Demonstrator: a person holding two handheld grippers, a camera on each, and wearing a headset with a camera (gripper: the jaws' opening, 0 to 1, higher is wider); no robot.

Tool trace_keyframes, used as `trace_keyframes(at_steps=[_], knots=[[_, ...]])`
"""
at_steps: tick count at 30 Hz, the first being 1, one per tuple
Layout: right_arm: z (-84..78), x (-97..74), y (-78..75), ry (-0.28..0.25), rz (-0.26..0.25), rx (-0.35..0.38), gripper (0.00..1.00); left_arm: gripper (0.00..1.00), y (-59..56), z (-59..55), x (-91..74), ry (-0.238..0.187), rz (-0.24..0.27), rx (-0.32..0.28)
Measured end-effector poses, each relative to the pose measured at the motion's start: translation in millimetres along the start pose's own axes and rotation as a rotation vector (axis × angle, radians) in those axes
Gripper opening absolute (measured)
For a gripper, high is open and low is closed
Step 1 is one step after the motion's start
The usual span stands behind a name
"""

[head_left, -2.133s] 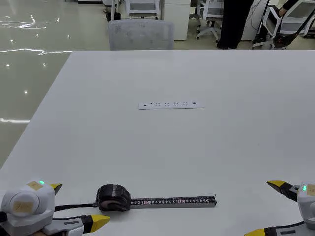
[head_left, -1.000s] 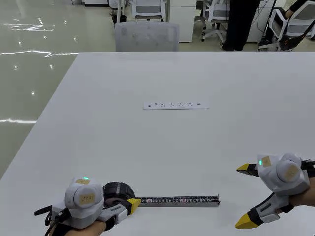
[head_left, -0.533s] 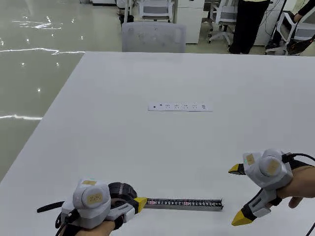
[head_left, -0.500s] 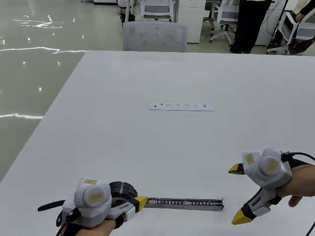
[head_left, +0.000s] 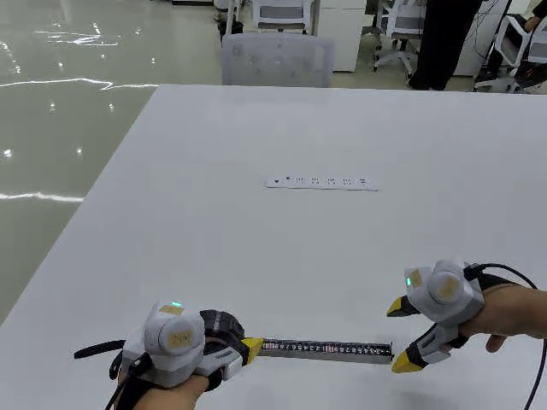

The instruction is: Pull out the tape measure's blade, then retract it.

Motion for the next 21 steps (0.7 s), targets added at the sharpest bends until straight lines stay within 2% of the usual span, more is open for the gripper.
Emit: trace_keyframes(at_steps=[5, 11, 14, 17, 21], knots=[[-8.5, 13.1, 0.1, 0.04, 0.007, 0.007, 0.41, 0.99, -3.4, -0.3, 3.2, 0.001, -0.016, -0.003], [-10.0, 18.0, -1.9, 0.037, 0.003, 0.036, 0.26, 1.0, -2.9, -3.3, 4.6, 0.01, -0.018, -0.013], [-10.6, 19.8, -2.7, 0.04, 0.003, 0.026, 0.17, 1.0, -2.0, -4.7, 4.7, 0.017, -0.015, -0.025], [-9.1, 22.5, -3.3, 0.04, 0.01, 0.045, 0.16, 1.0, -2.2, -5.8, 3.7, 0.024, -0.015, -0.047], [-10.4, 26.8, -3.6, 0.053, 0.007, 0.028, 0.15, 1.0, -0.3, -5.6, 4.4, 0.021, -0.008, -0.059]])
Point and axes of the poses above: the centre of the closed fingertips' face, and the gripper's own axes: x roughly forward along the fingers, y roughly to its left, z roughly out of its top, the point moved 4 cm from there along -x, roughly backward along the fingers, and after that the axes turned 12 degrees about x, right-handed, at the moved point
